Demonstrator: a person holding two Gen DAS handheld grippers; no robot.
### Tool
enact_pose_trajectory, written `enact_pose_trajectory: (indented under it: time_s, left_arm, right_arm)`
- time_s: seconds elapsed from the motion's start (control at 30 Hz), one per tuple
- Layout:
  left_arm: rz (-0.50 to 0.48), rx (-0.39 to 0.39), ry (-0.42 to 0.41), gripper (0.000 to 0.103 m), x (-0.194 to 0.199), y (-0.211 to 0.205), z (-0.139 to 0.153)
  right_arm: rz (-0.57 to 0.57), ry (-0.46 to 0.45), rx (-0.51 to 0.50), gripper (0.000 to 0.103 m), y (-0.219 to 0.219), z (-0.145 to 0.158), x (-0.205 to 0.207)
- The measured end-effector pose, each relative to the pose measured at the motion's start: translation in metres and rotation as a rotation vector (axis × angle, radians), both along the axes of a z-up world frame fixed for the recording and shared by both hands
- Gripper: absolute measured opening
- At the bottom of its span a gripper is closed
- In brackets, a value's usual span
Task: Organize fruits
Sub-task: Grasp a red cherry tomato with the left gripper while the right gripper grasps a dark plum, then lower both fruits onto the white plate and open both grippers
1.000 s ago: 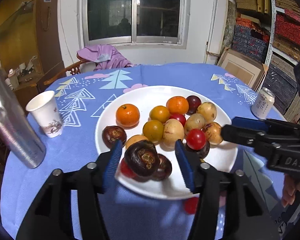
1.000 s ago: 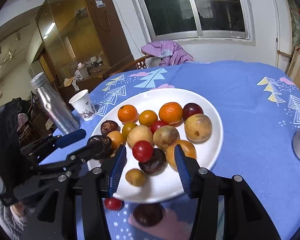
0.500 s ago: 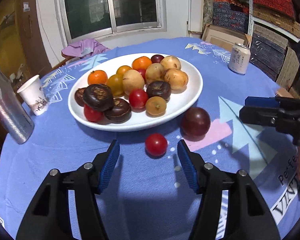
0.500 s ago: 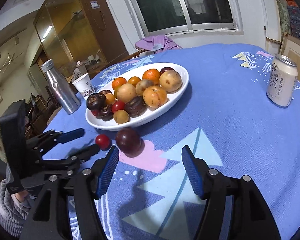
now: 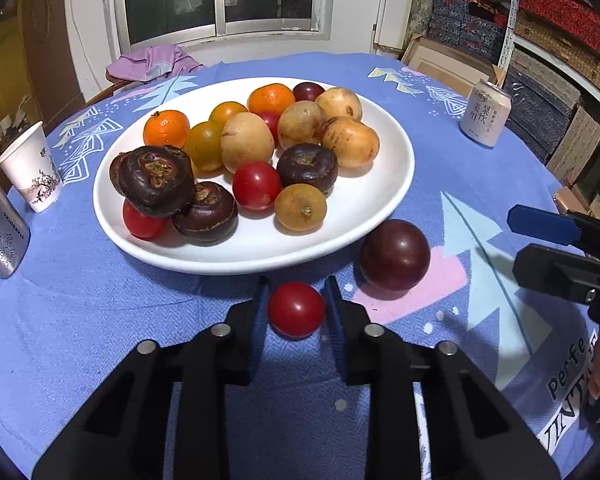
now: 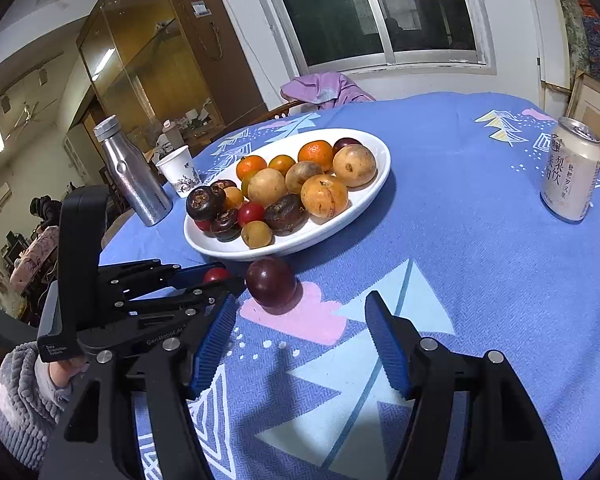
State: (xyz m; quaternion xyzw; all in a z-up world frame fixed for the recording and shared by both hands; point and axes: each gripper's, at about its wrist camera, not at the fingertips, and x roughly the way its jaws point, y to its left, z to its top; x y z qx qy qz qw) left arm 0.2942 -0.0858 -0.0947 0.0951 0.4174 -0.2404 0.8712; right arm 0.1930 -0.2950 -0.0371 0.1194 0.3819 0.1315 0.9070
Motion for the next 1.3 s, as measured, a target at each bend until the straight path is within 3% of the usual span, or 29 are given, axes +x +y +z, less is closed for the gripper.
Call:
enact_pose_trajectory:
  time_s: [0.2,0.47,0.63,0.77,0.9,1.17,1.3]
  left_arm:
    - [0.002,0.000,-0.031,0.025,-0.013,0.013,0.006]
    - [0.077,-0.055,-0.104,0.025,-0.029,0.056,0.028]
    - [0.084,-0.052,-0.108,0.025,-0.027,0.060,0.028]
    - [0.091,-0.042,-0.124,0.025,-0.028,0.061,0.028]
    - [0.097,-0.026,-0.156,0.025,-0.033,0.059,0.031]
    - [0.107,-0.039,-0.240,0.025,-0.050,0.060,0.057]
    - [0.105,-0.057,-0.278,0.025,-0.040,0.057,0.093]
  right_arm:
    - [0.014,0.022,-0.040,0.068,0.010,-0.009,0.005]
    - [0.054,0.050,-0.162,0.068,0.050,-0.018,0.036]
    - [0.050,0.072,-0.158,0.067,0.060,-0.023,0.056]
    - [0.073,0.089,-0.146,0.040,0.063,-0.029,0.059]
    - [0.094,0.074,-0.126,0.037,0.063,-0.027,0.052]
    - [0.088,-0.003,-0.072,0.037,0.042,0.001,-0.002]
    - [0.051,-0.100,-0.068,0.037,0.026,0.050,-0.010]
